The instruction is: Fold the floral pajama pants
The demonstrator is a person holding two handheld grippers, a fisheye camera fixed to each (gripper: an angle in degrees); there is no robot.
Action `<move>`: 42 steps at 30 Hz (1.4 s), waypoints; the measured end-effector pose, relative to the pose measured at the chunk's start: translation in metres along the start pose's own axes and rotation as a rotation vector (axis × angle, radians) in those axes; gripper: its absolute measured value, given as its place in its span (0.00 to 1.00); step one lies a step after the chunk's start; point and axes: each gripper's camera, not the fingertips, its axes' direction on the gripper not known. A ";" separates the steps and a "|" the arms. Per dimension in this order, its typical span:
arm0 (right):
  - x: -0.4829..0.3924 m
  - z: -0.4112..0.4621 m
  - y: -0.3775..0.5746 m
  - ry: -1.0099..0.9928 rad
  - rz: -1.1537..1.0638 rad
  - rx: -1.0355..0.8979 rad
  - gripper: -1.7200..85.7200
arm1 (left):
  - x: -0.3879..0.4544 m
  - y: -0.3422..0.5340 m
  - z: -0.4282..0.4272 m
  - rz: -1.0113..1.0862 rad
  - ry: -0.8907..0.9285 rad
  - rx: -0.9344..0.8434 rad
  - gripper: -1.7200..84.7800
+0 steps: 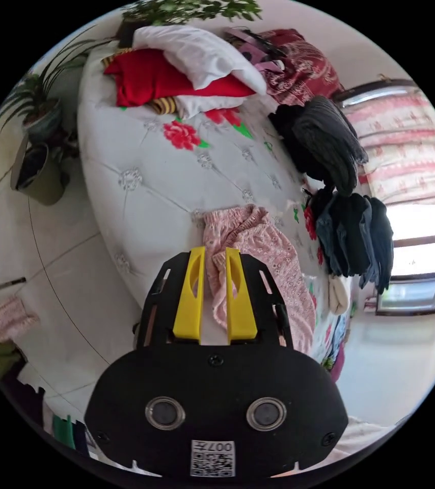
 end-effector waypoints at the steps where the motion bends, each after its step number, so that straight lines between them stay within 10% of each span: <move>1: 0.005 0.004 0.000 -0.021 0.028 0.013 0.10 | -0.005 0.000 0.000 -0.015 0.011 -0.004 0.10; 11: -0.022 0.037 -0.023 -0.323 0.117 -0.012 0.04 | -0.053 -0.006 0.000 -0.064 0.072 -0.052 0.14; 22: -0.363 0.101 0.235 -0.239 -1.291 -0.579 0.03 | -0.108 -0.007 -0.009 -0.126 0.165 0.010 0.14; 28: -0.366 0.193 0.370 -0.204 -1.347 -1.005 0.07 | -0.115 -0.017 0.005 -0.108 0.216 0.007 0.16; 42: -0.388 0.203 0.415 -0.165 -1.414 -0.870 0.10 | -0.107 -0.042 0.028 0.006 0.255 0.013 0.20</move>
